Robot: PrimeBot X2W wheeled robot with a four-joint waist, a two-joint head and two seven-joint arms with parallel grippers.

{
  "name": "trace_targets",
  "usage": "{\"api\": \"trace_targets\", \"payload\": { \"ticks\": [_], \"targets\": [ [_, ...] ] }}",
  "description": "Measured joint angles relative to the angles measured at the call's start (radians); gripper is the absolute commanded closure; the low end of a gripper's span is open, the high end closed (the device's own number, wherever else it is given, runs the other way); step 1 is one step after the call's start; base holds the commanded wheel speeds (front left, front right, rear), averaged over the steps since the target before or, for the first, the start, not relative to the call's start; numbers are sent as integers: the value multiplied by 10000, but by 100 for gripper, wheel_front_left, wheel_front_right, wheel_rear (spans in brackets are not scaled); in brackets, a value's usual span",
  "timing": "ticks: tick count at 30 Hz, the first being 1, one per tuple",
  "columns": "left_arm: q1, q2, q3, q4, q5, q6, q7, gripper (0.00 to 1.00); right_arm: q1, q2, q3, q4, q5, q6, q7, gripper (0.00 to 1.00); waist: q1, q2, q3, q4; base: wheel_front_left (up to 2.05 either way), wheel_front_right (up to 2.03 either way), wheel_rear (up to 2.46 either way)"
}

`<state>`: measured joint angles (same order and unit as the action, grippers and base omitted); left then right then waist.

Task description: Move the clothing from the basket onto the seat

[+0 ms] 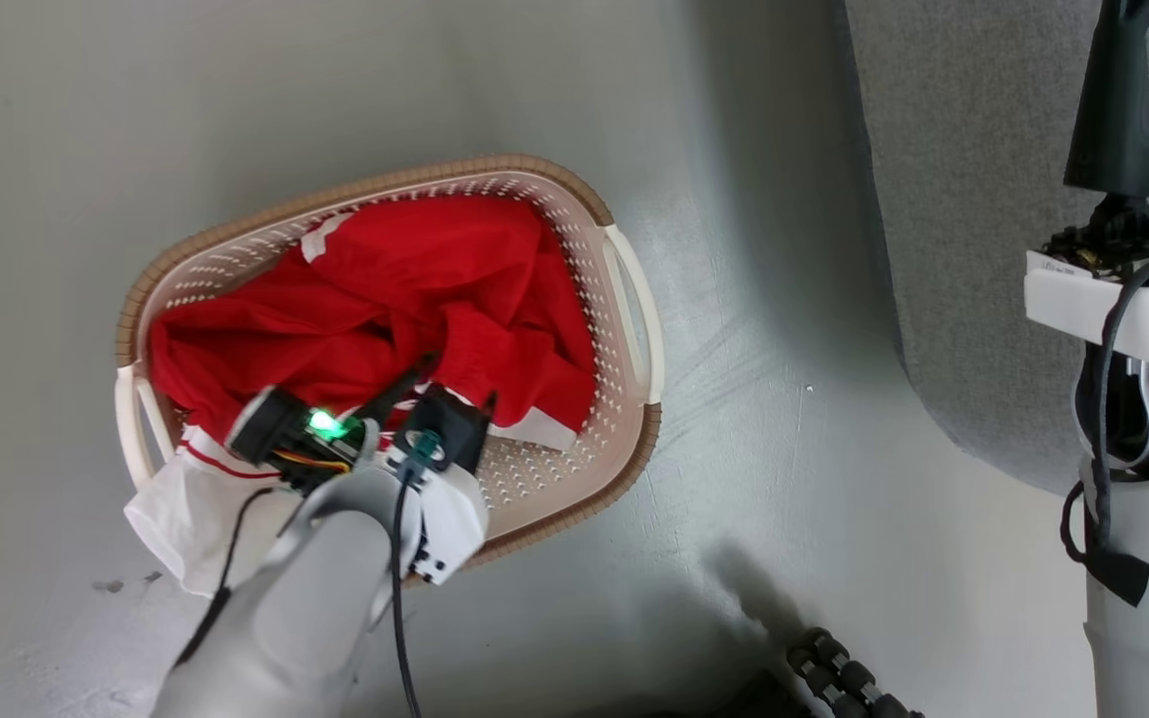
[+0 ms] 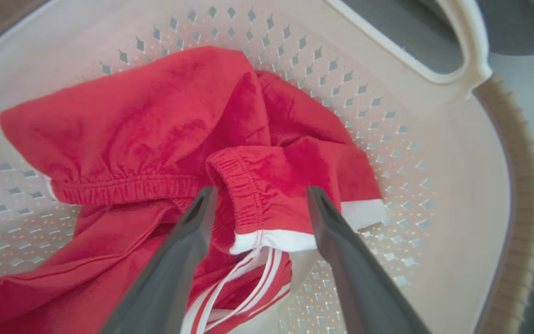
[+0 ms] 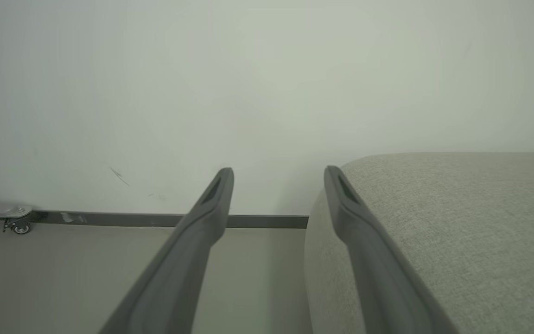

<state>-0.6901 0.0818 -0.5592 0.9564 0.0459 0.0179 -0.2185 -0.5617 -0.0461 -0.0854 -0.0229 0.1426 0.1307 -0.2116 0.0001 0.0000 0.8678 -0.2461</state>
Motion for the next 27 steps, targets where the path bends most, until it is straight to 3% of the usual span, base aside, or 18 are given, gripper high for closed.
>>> {"api": "trace_targets", "payload": {
  "ticks": [18,19,20,21,22,23,27],
  "targets": [
    [-812,40,194,1047,-50,522,602,0,-402,-2,253,374,192,0,-253,0,0,0,729,-392,0,0,0],
    [-843,23,182,1078,-52,504,604,4,-408,-2,255,393,230,0,-272,0,1,0,753,-401,0,0,0],
    [-869,12,174,1104,-52,476,616,19,-431,-2,255,430,272,0,-272,0,0,0,774,-407,0,0,0],
    [-893,8,148,1127,-52,431,616,57,-476,-2,255,474,272,0,-272,0,0,0,793,-411,0,0,0],
    [-913,-2,123,1154,-52,420,616,85,-528,-2,255,508,272,0,-274,0,0,0,808,-414,0,0,0],
    [-920,-15,102,1174,-52,393,612,100,-573,-2,255,533,272,0,-274,0,0,0,818,-414,0,0,0],
    [-950,-67,36,1147,-52,334,376,100,-593,-2,242,656,272,0,-309,0,0,0,807,-398,0,0,0]
  ]
}}
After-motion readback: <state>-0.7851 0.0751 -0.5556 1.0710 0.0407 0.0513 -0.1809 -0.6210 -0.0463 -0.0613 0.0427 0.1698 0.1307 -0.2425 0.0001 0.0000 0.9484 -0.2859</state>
